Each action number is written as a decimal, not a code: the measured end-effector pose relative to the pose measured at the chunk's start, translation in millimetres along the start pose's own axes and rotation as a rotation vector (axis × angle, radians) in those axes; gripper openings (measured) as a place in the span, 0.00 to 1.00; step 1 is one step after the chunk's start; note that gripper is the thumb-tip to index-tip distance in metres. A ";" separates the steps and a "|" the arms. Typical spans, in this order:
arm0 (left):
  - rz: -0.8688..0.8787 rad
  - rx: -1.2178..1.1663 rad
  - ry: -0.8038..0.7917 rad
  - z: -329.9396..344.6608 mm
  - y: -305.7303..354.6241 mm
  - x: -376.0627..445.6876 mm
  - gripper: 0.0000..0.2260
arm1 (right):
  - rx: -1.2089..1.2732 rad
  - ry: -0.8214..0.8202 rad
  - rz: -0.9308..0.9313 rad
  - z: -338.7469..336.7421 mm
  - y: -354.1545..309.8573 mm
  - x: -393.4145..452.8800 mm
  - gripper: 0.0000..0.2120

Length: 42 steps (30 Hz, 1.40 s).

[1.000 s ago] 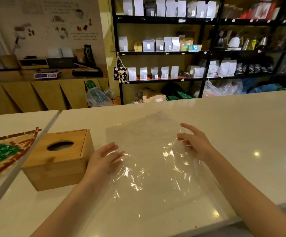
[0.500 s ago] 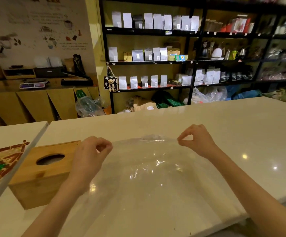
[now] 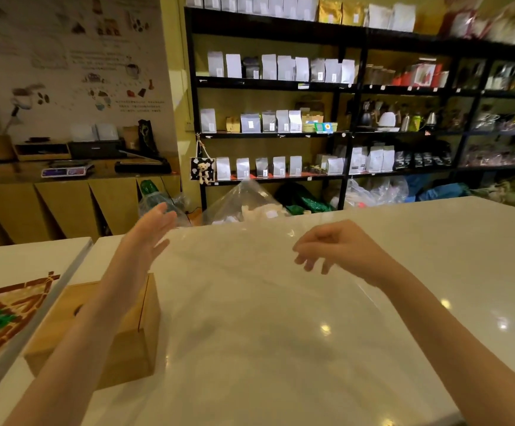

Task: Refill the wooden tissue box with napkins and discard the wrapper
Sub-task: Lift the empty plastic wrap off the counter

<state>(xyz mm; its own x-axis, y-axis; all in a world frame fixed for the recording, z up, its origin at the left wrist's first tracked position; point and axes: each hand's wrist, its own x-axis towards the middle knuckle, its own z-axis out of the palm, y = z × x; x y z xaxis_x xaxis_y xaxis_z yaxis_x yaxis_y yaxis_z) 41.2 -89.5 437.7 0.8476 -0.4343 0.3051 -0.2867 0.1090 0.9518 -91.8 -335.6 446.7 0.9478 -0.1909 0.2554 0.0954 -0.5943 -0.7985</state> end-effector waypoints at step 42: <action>-0.091 0.427 -0.160 -3.4 -14.7 -77.9 0.17 | 0.250 0.009 0.146 38.1 22.0 -57.9 0.17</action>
<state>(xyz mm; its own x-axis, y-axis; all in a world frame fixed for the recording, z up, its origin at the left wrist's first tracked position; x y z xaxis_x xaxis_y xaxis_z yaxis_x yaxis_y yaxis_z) -19.1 -54.3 400.1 0.8078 -0.5613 0.1800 -0.4008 -0.2992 0.8659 -133.0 -307.8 393.6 0.9543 -0.2682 0.1322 0.0315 -0.3496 -0.9364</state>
